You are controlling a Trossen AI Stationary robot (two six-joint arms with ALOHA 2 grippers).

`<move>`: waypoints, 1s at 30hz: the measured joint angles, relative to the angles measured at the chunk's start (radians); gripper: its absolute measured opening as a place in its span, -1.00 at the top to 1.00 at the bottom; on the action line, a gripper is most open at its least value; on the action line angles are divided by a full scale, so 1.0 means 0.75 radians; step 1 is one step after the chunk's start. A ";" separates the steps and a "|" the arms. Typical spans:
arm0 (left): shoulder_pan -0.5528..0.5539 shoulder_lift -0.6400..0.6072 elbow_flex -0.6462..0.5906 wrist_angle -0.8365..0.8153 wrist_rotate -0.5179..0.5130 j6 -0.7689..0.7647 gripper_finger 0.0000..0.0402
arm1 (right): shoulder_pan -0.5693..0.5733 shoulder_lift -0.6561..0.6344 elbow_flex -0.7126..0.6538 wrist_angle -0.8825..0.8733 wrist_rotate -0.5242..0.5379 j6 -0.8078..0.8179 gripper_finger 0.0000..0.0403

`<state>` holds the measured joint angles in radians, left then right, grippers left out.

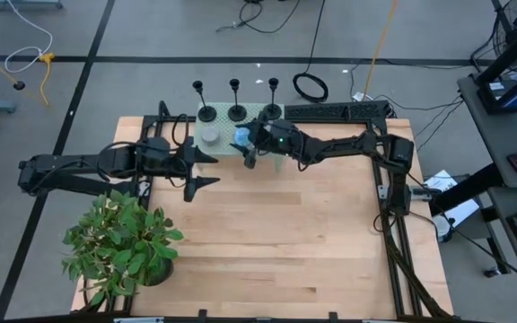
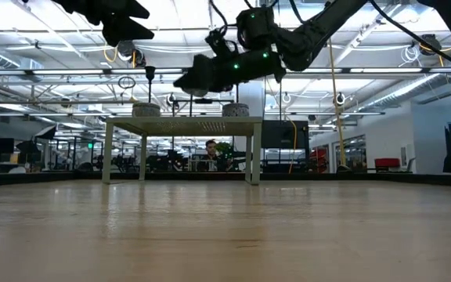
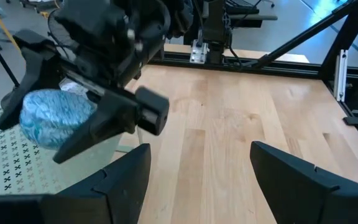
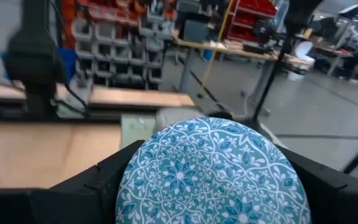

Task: Pick & Place candle stick holders
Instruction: Put the light blue scented decorative candle on the shelf

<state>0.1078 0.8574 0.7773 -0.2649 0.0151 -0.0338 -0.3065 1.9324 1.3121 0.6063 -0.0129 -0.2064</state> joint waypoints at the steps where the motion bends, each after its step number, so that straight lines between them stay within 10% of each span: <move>1: 0.000 0.000 0.000 0.001 0.000 0.000 -0.41 | 0.000 -0.001 0.010 0.003 -0.017 0.019 -0.42; 9: 0.000 0.000 0.000 0.001 -0.059 0.022 -0.41 | 0.001 0.009 0.331 -0.483 -0.047 0.012 -0.42; 30: -0.001 0.000 0.001 -0.018 -0.059 0.039 -0.41 | -0.038 0.202 0.372 -0.503 0.084 0.050 -0.46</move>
<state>0.1070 0.8574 0.7780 -0.2781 -0.0294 -0.0048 -0.3347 2.0838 1.5908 0.2288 0.0498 -0.1690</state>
